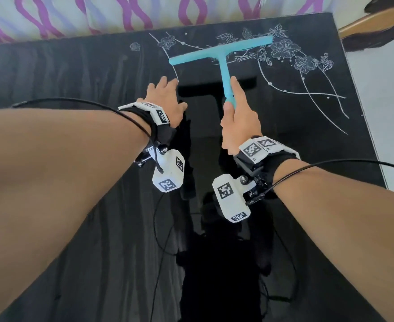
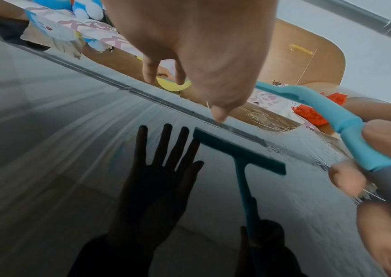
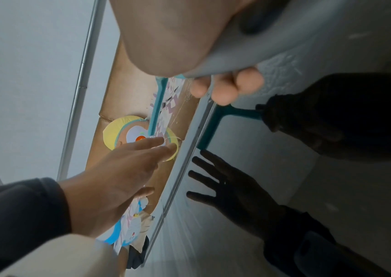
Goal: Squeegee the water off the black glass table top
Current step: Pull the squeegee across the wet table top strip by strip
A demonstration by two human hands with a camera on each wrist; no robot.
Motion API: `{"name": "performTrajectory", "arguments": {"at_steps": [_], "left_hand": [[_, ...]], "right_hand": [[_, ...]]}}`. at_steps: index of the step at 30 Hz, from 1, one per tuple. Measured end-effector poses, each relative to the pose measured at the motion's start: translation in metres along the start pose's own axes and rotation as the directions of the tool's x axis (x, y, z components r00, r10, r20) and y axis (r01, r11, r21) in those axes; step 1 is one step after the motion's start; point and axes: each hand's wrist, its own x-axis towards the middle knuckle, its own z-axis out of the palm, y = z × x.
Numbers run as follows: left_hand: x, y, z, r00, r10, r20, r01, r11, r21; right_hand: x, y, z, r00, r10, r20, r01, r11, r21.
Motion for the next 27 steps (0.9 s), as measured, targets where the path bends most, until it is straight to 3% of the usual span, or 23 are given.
{"name": "performTrajectory", "arguments": {"at_steps": [9,13,20,25,27], "left_hand": [[0.066,0.023,-0.007,0.983,0.020,0.180,-0.036,0.996,0.086],[0.090,0.033,-0.020,0.944,0.026,0.330,-0.087,0.981,0.172],[0.118,0.039,-0.020,0.921,0.017,0.388,-0.111,0.969,0.221],[0.115,0.043,-0.021,0.919,-0.024,0.394,-0.052,0.982,0.181],[0.115,0.043,-0.023,0.897,-0.042,0.440,-0.036,0.985,0.168]], "right_hand": [[0.066,0.006,0.003,0.999,0.037,0.001,-0.037,0.997,0.073],[0.096,0.003,0.003,0.999,0.038,-0.021,-0.037,0.998,0.059],[0.133,-0.009,0.000,0.999,0.048,0.023,-0.048,0.999,0.023],[0.153,-0.015,0.001,0.997,0.068,-0.027,-0.068,0.998,-0.003],[0.160,-0.014,0.001,0.997,0.065,-0.046,-0.066,0.998,-0.016]]}}
